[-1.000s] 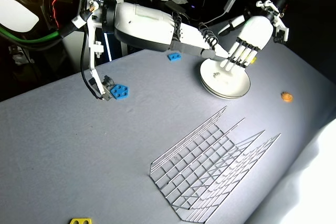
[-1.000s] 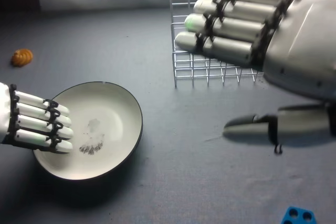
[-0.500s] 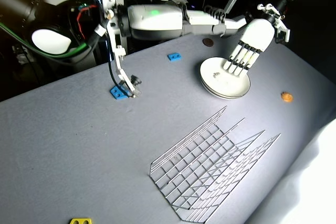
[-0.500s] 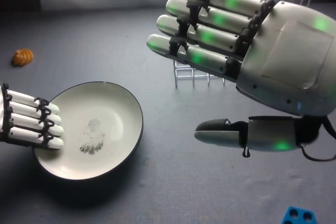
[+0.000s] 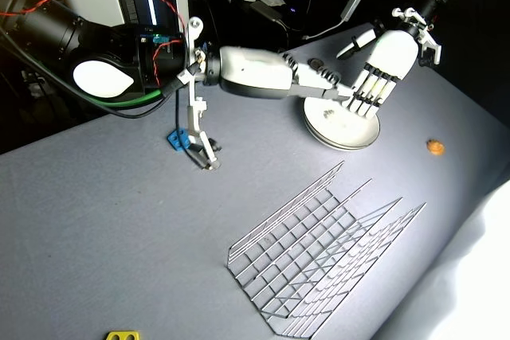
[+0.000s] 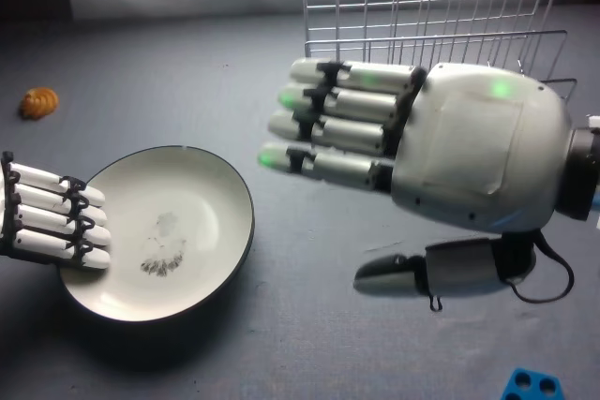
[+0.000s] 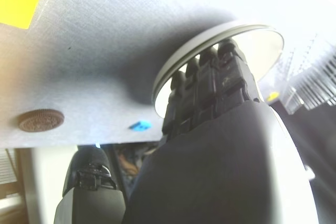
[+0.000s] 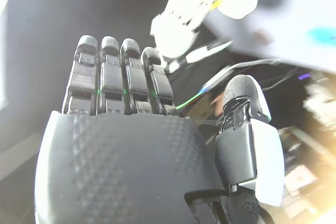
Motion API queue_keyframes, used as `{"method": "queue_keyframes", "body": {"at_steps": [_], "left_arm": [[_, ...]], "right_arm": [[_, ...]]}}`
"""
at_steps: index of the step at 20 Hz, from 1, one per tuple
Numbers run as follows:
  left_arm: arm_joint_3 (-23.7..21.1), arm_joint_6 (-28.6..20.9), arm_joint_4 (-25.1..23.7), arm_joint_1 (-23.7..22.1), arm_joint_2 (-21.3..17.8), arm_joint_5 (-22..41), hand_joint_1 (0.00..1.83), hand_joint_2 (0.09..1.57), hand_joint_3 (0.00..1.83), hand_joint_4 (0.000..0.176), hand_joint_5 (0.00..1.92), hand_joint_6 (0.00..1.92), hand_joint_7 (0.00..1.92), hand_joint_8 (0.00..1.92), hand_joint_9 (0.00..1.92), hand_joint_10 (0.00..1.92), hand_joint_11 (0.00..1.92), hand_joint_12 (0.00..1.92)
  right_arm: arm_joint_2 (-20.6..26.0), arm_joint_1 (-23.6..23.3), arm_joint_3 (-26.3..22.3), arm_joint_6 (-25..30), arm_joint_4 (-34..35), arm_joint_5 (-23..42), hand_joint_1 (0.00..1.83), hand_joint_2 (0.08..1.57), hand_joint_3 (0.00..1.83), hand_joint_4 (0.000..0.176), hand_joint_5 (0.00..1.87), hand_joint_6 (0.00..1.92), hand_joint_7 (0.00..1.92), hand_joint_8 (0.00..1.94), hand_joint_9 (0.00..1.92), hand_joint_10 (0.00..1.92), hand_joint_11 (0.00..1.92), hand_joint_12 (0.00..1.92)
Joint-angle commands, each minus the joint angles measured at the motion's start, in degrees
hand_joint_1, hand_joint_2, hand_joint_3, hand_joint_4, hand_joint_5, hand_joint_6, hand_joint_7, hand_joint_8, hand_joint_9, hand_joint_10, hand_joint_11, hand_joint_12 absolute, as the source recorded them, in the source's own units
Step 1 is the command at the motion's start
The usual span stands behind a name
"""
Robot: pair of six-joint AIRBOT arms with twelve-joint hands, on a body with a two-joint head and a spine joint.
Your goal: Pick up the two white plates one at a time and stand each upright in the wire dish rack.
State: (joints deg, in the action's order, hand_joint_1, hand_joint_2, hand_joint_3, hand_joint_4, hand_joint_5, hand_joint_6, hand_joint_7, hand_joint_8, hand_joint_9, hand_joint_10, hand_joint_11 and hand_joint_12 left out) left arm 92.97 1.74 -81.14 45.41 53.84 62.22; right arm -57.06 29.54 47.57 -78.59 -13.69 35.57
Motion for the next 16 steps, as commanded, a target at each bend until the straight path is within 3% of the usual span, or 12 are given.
{"method": "queue_keyframes", "body": {"at_steps": [1,16], "left_arm": [[0.5,0.1,2.5,0.3,0.3,1.8,0.00,1.05,0.00,0.000,0.05,0.00,0.04,0.00,0.03,0.00,0.03,0.04],[-2.9,1.0,3.1,1.7,3.2,-1.3,0.00,1.06,0.00,0.000,0.04,0.00,0.03,0.00,0.02,0.00,0.03,0.06]], "right_arm": [[0.0,-0.5,-0.2,0.3,0.1,6.3,0.00,1.20,0.00,0.000,0.07,0.02,0.07,0.01,0.04,0.01,0.01,0.00],[-4.1,-0.4,2.5,-0.7,-2.5,4.8,0.00,1.24,0.01,0.000,0.04,0.00,0.04,0.00,0.00,0.00,0.00,0.00]]}}
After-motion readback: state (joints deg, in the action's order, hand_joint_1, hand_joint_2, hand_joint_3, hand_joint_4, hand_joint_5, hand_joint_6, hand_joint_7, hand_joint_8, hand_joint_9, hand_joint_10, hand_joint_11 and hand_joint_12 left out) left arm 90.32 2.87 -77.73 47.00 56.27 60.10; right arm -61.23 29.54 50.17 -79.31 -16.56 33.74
